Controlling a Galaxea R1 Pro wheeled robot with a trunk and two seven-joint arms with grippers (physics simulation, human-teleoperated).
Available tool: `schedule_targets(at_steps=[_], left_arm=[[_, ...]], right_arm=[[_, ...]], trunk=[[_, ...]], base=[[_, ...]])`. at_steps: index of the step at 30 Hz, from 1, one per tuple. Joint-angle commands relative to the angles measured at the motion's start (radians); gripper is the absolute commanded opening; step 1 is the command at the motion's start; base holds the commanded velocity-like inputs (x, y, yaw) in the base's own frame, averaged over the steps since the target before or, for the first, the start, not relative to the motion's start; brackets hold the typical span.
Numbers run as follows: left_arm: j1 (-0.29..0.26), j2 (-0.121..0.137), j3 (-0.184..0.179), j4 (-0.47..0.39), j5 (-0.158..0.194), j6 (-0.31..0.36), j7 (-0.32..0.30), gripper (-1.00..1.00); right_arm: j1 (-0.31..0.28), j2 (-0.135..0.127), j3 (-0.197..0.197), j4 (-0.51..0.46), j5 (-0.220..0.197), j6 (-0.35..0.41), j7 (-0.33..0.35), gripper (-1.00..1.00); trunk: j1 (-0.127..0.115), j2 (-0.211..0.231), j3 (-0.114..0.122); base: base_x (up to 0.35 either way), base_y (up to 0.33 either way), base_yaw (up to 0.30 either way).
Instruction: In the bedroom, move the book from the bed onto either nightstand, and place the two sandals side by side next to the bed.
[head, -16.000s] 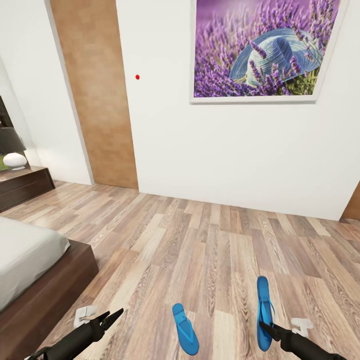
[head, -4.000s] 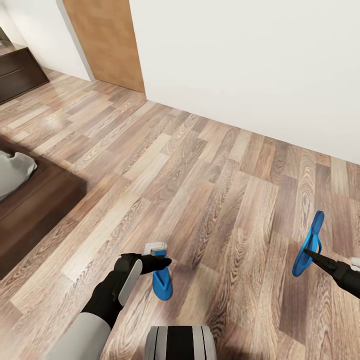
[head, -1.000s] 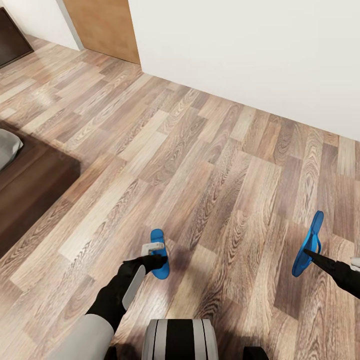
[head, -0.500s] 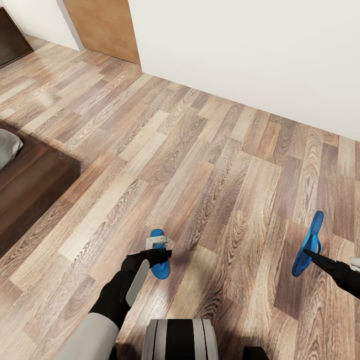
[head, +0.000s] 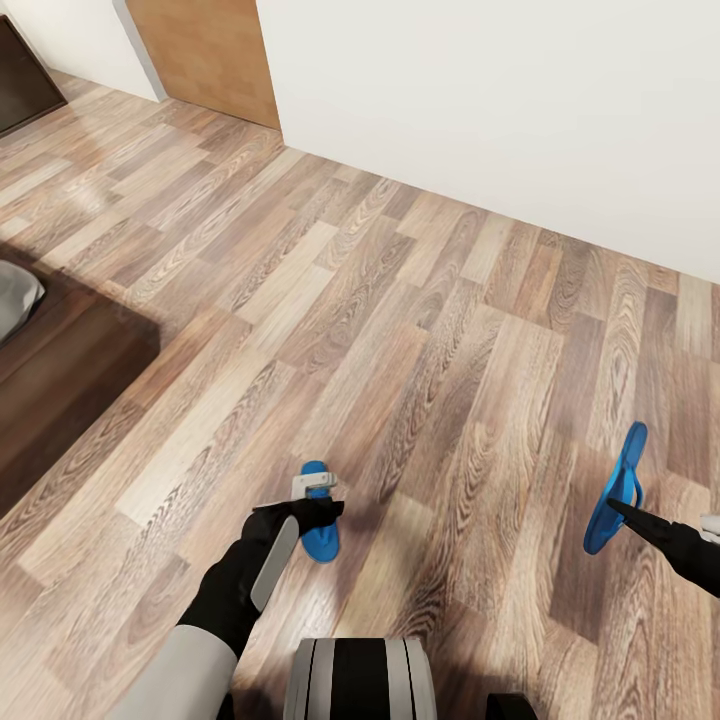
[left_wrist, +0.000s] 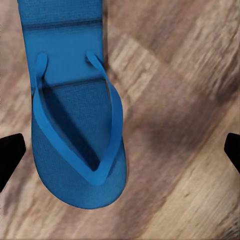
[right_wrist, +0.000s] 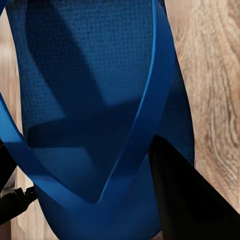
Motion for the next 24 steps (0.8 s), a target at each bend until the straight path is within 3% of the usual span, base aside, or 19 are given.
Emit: schedule_targets(at_steps=[1,18,24], left_arm=[[0.000,0.000,-0.002,-0.001,0.010,0.003,0.008,1.00],[0.000,0.002,0.001,0.000,0.007,0.003,0.011,1.00],[0.000,0.000,0.000,-0.001,0.018,0.002,0.141,1.00]], right_arm=[[-0.001,0.000,-0.001,0.000,-0.004,0.010,-0.001,-1.00],[-0.001,0.000,-0.001,0.000,-0.004,0.010,-0.001,-1.00],[-0.001,0.000,-0.001,0.000,-0.004,0.010,-0.001,-1.00]], trunk=[[0.000,0.000,-0.001],[0.000,0.000,-0.001],[0.000,0.000,-0.001]], base=[[0.162,0.000,0.000],[0.019,0.000,0.000],[0.000,0.000,0.000]])
